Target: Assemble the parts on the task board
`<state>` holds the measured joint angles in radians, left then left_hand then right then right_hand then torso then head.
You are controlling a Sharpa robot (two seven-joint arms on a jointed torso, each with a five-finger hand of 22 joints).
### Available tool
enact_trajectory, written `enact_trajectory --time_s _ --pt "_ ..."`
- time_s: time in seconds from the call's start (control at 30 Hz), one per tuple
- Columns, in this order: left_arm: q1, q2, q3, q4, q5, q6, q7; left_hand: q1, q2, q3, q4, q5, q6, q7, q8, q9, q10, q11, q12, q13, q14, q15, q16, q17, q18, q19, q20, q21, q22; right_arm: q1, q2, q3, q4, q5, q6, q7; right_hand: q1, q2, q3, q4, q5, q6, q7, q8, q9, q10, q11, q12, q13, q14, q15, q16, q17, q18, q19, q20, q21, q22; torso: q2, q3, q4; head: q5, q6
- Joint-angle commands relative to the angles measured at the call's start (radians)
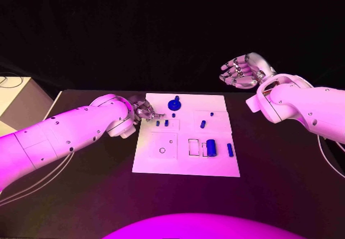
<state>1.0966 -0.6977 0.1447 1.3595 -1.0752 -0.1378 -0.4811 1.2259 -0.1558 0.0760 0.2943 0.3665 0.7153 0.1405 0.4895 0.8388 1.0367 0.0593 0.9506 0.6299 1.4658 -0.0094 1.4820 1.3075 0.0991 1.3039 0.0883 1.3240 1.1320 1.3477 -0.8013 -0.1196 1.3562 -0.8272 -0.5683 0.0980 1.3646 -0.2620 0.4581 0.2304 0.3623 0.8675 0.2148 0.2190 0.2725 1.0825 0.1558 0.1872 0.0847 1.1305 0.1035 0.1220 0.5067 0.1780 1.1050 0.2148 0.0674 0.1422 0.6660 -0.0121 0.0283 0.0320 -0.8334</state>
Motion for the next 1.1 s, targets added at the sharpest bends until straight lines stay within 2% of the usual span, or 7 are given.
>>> enact_trajectory --time_s 0.03,0.17,0.23,0.3,0.43,0.73,1.1 --pt "-0.003 0.007 0.012 -0.006 0.058 -0.091 0.202 0.035 0.020 0.002 0.001 0.003 -0.024 0.013 0.015 -0.023 -0.087 0.016 -0.040 -0.032 -0.022 0.017 -0.071 0.030 0.026 -0.085 0.015 -0.089 -0.125 -0.001 0.000 0.000 0.001 -0.001 0.010 0.011 -0.011 0.001 -0.002 -0.006 0.004 -0.003 0.012 -0.004 -0.002 -0.001 0.002 -0.004 -0.001 -0.005 0.001 -0.004 -0.001 0.005 -0.007 -0.003 -0.005 -0.001 0.001 0.0018 -0.0008 0.000 0.004" --pt "-0.003 0.027 0.022 -0.030 0.066 -0.117 0.304 0.198 0.047 0.121 -0.019 0.014 -0.054 0.027 -0.004 -0.071 -0.191 0.029 -0.115 -0.087 -0.143 0.027 -0.195 -0.127 0.063 -0.214 0.026 -0.228 -0.303 -0.001 0.001 0.000 0.000 -0.001 0.009 0.012 -0.011 0.001 -0.001 -0.007 0.004 -0.003 0.012 -0.004 -0.002 -0.002 0.002 -0.004 -0.002 -0.005 0.001 -0.005 -0.002 0.005 -0.007 -0.002 -0.005 -0.002 0.002 0.0012 -0.0037 -0.001 0.007" --pt "-0.002 0.040 0.024 -0.046 0.055 -0.115 0.347 0.299 -0.002 0.257 -0.013 0.008 -0.031 0.032 -0.020 -0.126 -0.220 0.039 -0.147 -0.126 -0.244 0.038 -0.278 -0.232 0.084 -0.315 0.035 -0.330 -0.427 -0.001 0.002 0.000 0.000 0.000 0.009 0.012 -0.010 0.002 -0.001 -0.007 0.005 -0.003 0.011 -0.004 -0.002 -0.002 0.002 -0.004 -0.002 -0.006 0.002 -0.005 -0.002 0.006 -0.008 -0.002 -0.005 -0.003 0.001 0.0022 -0.0036 -0.001 0.008" --pt "-0.001 0.059 0.025 -0.068 0.027 -0.108 0.388 0.328 -0.050 0.362 -0.013 -0.002 0.002 0.037 -0.026 -0.173 -0.220 0.046 -0.150 -0.156 -0.272 0.044 -0.281 -0.257 0.085 -0.325 0.041 -0.333 -0.425 -0.001 0.004 0.000 -0.001 0.000 0.009 0.013 -0.006 0.003 0.001 -0.011 0.005 -0.003 0.011 -0.005 -0.002 -0.004 0.002 -0.005 -0.005 -0.007 0.002 -0.007 -0.004 0.006 -0.010 -0.002 -0.005 -0.006 0.001 0.0034 -0.0038 -0.001 0.011" --pt "0.001 0.096 0.023 -0.107 -0.054 -0.100 0.443 0.338 -0.085 0.431 -0.042 -0.013 0.019 0.031 -0.041 -0.227 -0.233 0.042 -0.167 -0.197 -0.337 0.042 -0.317 -0.330 0.085 -0.346 0.040 -0.322 -0.410 -0.001 0.006 0.000 -0.002 0.000 0.008 0.015 -0.001 0.004 0.003 -0.016 0.005 -0.001 0.009 -0.004 -0.001 -0.006 0.002 -0.006 -0.008 -0.009 0.002 -0.010 -0.006 0.006 -0.013 -0.001 -0.005 -0.011 0.002 0.0034 -0.0031 -0.005 0.015" --pt "0.020 0.174 -0.020 -0.193 -0.272 -0.076 0.480 0.298 -0.127 0.450 -0.069 -0.121 0.050 0.022 -0.096 -0.316 -0.267 0.052 -0.221 -0.267 -0.380 0.053 -0.317 -0.389 0.084 -0.377 0.049 -0.314 -0.393 -0.001 0.011 0.000 -0.002 0.001 0.009 0.017 0.001 0.004 0.004 -0.018 0.004 0.000 0.009 -0.004 -0.001 -0.006 0.002 -0.006 -0.009 -0.010 0.003 -0.012 -0.007 0.006 -0.014 0.000 -0.004 -0.012 0.002 0.0024 -0.0037 -0.014 0.026" --pt "0.043 0.226 -0.057 -0.258 -0.456 -0.001 0.421 0.279 -0.135 0.365 -0.100 -0.123 0.059 0.013 -0.139 -0.376 -0.301 0.065 -0.301 -0.354 -0.372 0.065 -0.277 -0.441 0.086 -0.362 0.063 -0.316 -0.393 -0.001 0.011 0.000 -0.001 0.001 0.009 0.017 0.001 0.004 0.005 -0.018 0.004 0.000 0.009 -0.004 -0.001 -0.006 0.002 -0.006 -0.009 -0.010 0.003 -0.012 -0.007 0.006 -0.014 0.000 -0.004 -0.013 0.001 0.0005 -0.0006 -0.021 0.029"
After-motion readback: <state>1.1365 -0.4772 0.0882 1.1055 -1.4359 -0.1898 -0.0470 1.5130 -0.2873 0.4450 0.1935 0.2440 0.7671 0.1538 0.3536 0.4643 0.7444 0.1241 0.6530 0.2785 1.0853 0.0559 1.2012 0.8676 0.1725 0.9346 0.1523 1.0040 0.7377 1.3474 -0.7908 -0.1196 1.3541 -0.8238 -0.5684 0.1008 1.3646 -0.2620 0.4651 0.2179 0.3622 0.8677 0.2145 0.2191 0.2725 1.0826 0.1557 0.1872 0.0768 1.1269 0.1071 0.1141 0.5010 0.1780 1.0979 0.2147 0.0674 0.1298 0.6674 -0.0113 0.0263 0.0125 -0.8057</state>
